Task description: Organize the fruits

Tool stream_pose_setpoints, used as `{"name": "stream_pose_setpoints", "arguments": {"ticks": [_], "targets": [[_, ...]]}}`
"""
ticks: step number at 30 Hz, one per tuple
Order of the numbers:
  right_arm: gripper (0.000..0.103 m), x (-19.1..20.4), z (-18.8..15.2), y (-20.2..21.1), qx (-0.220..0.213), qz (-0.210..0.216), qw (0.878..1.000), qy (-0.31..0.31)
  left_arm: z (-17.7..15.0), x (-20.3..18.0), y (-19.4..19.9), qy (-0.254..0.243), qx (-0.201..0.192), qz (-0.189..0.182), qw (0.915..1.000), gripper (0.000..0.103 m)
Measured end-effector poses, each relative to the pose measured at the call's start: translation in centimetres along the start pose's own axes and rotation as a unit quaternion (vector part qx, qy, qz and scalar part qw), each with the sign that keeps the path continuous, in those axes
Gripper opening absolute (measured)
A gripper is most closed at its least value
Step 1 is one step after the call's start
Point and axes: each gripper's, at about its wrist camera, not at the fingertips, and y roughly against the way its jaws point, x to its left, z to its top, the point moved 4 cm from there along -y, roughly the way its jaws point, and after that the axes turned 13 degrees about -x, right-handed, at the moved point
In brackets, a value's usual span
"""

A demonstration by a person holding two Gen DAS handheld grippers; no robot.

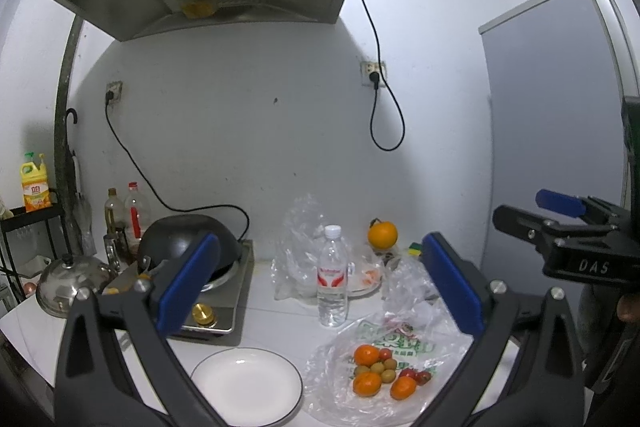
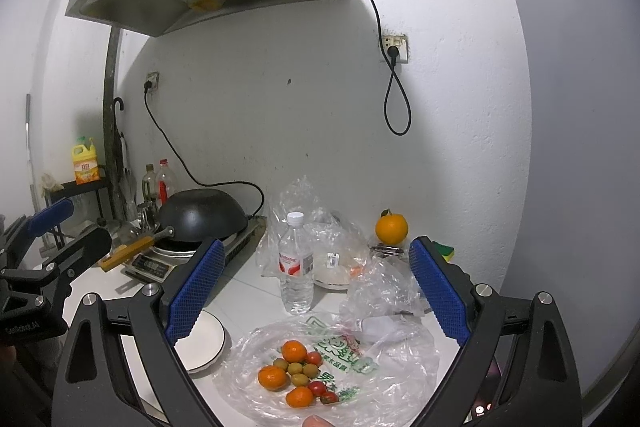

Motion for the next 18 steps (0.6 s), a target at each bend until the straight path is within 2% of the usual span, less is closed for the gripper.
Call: {"name": "stream_pose_setpoints", "arguments": {"ticks": [13,18], "targets": [[0.095,-0.1,-0.1,-0.4,0.008,-0.001,1.0,0.001,-0.5,-0.3,-0.9,-0.005,0.007,-0.003,1.0,0.102],[0.095,-0.8,-0.8,-0.8,0.018,-0.004,1.0,0.002,-1.5,-0.9,-1.8,-0.014,0.022,-0.009,0.9996,0.102]]}}
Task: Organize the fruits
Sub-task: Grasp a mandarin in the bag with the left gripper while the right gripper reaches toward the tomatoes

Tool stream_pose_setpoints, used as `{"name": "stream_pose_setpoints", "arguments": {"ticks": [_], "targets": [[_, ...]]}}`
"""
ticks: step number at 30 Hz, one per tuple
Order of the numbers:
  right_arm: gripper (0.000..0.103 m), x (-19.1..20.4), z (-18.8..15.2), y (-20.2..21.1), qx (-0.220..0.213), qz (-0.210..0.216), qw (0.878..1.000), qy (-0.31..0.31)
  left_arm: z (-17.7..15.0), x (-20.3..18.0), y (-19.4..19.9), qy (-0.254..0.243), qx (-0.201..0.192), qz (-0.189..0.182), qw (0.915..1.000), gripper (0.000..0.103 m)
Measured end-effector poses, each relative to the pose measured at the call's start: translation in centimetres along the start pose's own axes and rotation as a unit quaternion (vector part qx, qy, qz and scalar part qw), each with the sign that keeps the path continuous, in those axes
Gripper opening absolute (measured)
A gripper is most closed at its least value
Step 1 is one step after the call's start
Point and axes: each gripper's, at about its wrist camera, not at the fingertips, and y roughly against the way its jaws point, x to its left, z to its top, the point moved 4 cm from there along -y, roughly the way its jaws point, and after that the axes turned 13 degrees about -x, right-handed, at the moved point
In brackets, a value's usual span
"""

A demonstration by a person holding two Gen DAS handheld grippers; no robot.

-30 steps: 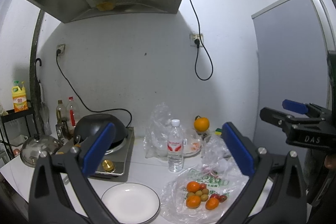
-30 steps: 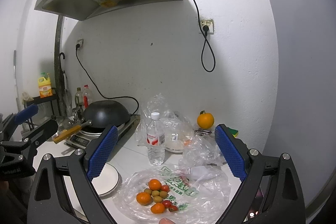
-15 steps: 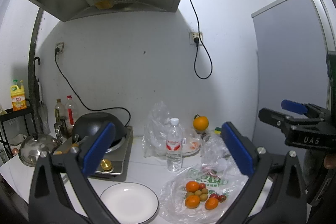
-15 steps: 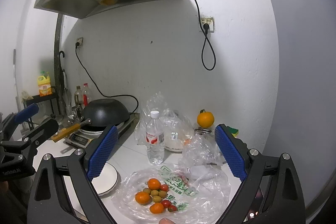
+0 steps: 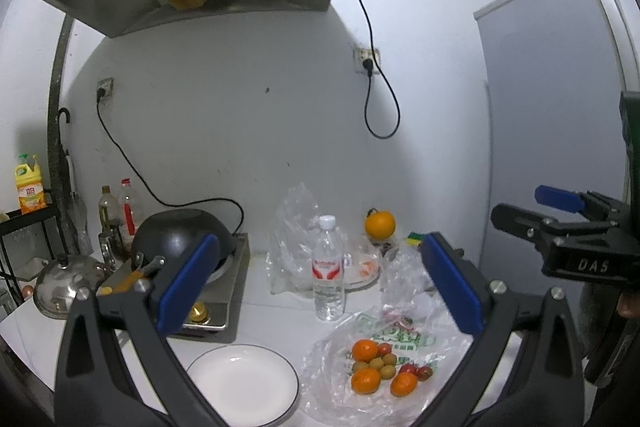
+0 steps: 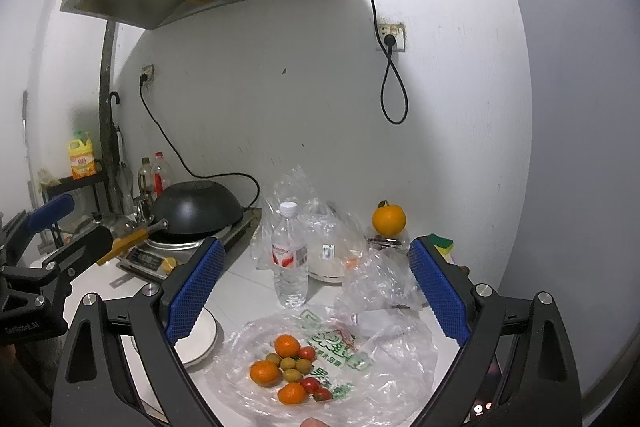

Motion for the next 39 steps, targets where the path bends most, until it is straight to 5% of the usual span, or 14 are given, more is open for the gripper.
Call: {"name": "stream_pose_setpoints", "arguments": {"ticks": [12,17,20,34,39], "targets": [[0.094,-4.5,-7.9,-2.8,0.108,-0.012,0.994,-0.009,-7.8,-2.8,-4.2,-0.024,0.1,-0.013,0.9946,0.102],[0.077,-5.1,-12.5,-4.8,0.17,0.005,0.985,-0.005,-11.5,-4.1,-6.1,-0.037,0.141,-0.022,0.9891,0.101],[0.072,-4.9,-14.9,-5.7,0.199,0.021,0.98,-0.005,-13.4,-4.8,-7.0,-0.042,0.167,-0.028,0.9848,0.092],[0.065,-4.6,-19.2,-8.5,0.255,0.06,0.965,-0.023,-19.0,-6.0,-9.4,-0.057,0.247,-0.043,0.9663,0.081],[0.053,-4.0,-21.0,-9.0,0.28,0.077,0.957,-0.021,-21.0,-6.4,-9.9,-0.063,0.28,-0.055,0.9563,0.071]]}}
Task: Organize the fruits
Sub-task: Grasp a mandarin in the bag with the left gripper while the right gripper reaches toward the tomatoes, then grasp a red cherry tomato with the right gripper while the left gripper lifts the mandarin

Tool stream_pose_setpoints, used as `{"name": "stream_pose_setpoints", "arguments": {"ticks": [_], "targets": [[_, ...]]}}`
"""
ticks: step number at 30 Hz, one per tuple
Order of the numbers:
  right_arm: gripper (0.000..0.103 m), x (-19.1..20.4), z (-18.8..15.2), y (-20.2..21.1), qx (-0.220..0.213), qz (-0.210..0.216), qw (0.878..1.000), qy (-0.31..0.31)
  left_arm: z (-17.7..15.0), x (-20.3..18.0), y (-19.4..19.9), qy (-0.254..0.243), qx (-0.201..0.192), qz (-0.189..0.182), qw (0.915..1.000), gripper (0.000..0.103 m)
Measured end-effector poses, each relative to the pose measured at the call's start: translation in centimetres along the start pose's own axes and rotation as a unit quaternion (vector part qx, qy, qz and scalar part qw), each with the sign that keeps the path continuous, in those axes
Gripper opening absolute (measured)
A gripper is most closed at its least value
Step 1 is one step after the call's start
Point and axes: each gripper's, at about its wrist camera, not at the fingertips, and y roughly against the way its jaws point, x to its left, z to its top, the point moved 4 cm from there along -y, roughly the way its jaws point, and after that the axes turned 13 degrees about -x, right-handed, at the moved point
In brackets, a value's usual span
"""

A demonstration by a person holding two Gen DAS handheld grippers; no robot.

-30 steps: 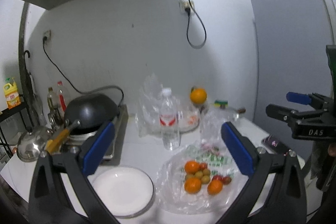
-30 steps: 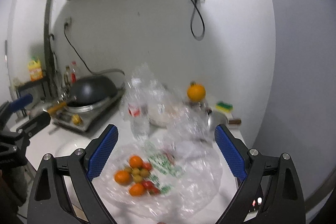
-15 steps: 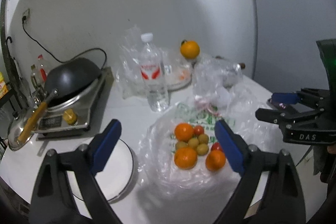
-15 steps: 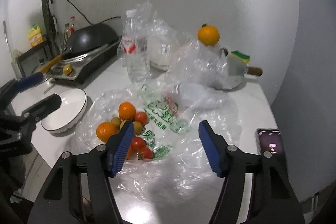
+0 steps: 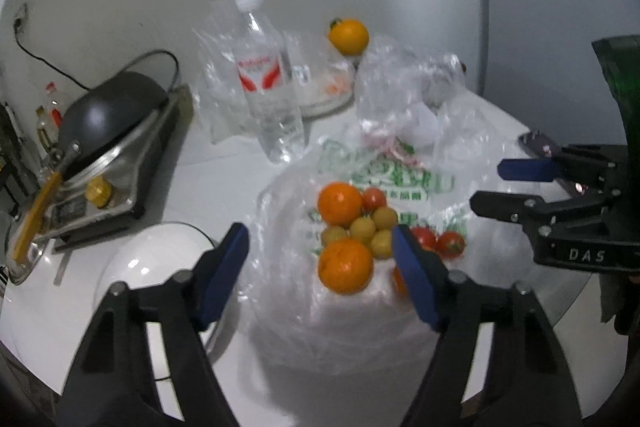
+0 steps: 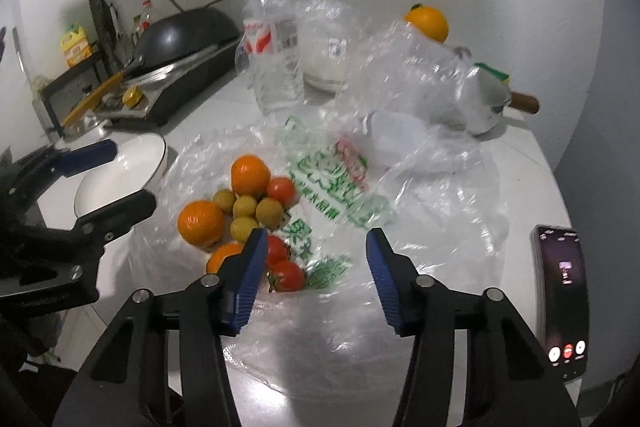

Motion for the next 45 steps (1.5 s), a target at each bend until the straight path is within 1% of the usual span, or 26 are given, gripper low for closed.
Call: {"name": "stream_pose_setpoints", "arguments": {"ticks": [10,17,21,24,26,29,31,37,45], "targets": [[0.05,0.5,-2.0,-2.2,0.037,0.028,0.999,-0.002,-1.4,-0.6,-2.3,-0.012,0.035,-0.011,0.9993,0.07],[0.049,0.5,-2.6,-3.0,0.052,0.037,0.998,-0.003,-2.2,-0.8,-3.6,-0.017,0.057,-0.015,0.9981,0.064],[0.048,0.6,-2.9,-3.4,0.059,0.042,0.997,-0.003,-2.7,-1.0,-4.3,-0.017,0.069,-0.019,0.9973,0.063],[0.04,0.6,-3.1,-3.6,0.063,0.046,0.997,-0.002,-2.8,-1.1,-4.5,-0.018,0.072,-0.023,0.997,0.063],[0.039,0.6,-3.2,-3.7,0.065,0.05,0.997,-0.003,-2.9,-1.1,-4.8,-0.018,0.076,-0.026,0.9966,0.063],[0.033,0.8,-3.4,-3.8,0.067,0.055,0.996,-0.002,-3.0,-1.1,-5.1,-0.018,0.079,-0.027,0.9964,0.063],[0.029,0.9,-3.4,-3.8,0.067,0.057,0.996,-0.003,-3.1,-1.1,-5.4,-0.017,0.08,-0.031,0.9961,0.058],[0.029,1.0,-3.2,-3.6,0.062,0.058,0.996,0.001,-3.5,-1.3,-5.8,-0.015,0.086,-0.043,0.9952,0.046],[0.029,1.0,-2.9,-3.1,0.052,0.056,0.997,0.001,-3.2,-1.1,-5.2,-0.012,0.076,-0.046,0.996,0.045]]}}
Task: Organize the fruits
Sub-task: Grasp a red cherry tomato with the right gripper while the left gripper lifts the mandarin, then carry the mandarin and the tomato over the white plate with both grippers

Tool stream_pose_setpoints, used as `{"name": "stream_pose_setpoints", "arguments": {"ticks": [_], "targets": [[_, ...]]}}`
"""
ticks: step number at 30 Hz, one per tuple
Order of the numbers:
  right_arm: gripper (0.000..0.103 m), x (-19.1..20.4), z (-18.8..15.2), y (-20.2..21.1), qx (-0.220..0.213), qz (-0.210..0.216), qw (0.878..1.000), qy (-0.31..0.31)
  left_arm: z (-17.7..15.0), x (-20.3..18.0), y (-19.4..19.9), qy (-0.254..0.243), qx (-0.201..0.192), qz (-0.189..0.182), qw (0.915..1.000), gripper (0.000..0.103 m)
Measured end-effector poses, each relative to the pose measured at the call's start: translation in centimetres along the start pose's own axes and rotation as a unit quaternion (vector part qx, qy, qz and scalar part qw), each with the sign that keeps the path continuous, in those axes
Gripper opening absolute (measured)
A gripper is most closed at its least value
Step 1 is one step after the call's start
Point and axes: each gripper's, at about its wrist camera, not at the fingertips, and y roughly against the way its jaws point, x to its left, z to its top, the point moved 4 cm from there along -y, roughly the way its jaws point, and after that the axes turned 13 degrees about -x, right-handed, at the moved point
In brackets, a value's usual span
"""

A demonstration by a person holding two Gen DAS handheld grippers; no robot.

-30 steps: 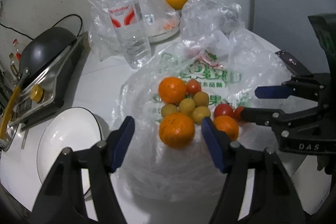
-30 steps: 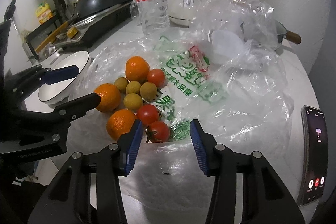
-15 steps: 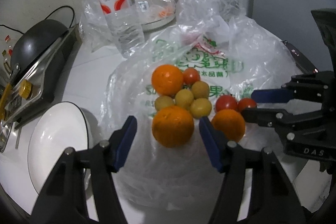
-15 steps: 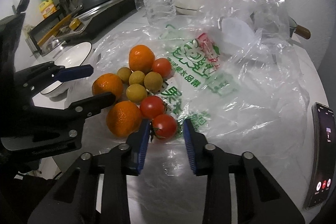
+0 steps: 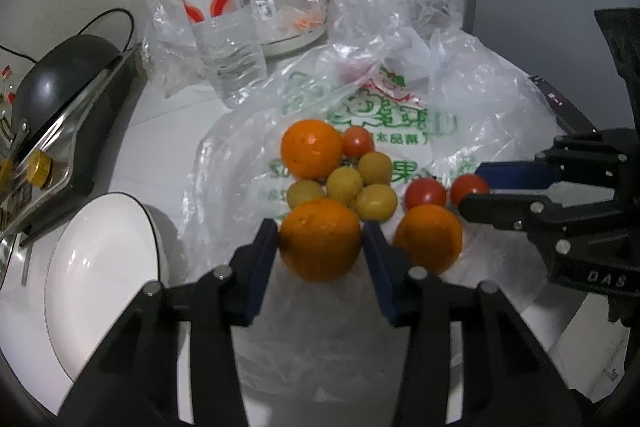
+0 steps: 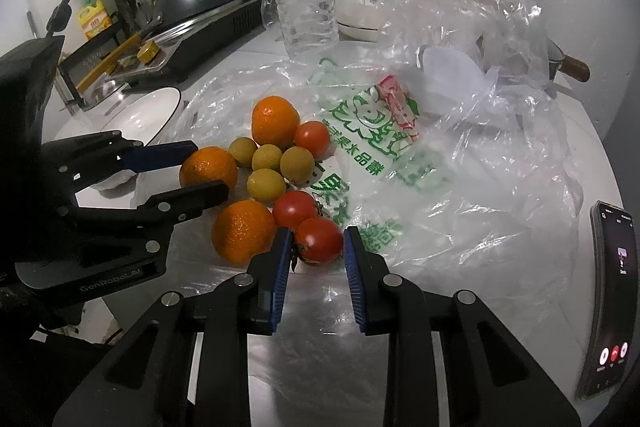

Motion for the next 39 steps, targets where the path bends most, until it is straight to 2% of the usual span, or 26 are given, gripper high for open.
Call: {"name": "stream_pose_setpoints", "arguments": {"ticks": [21,39], "targets": [[0.028,1.8,1.9,1.8,-0.025,-0.016,0.999,0.017,1.6,1.2,4.4,0.014,-0.055,-0.006,0.9984,0.045],[0.028,7.4,4.3,1.4,-0.045,-0.013,0.998,0.052,0.8,5.8,8.4,0.041,-0.094,0.008,0.9947,0.045]]}}
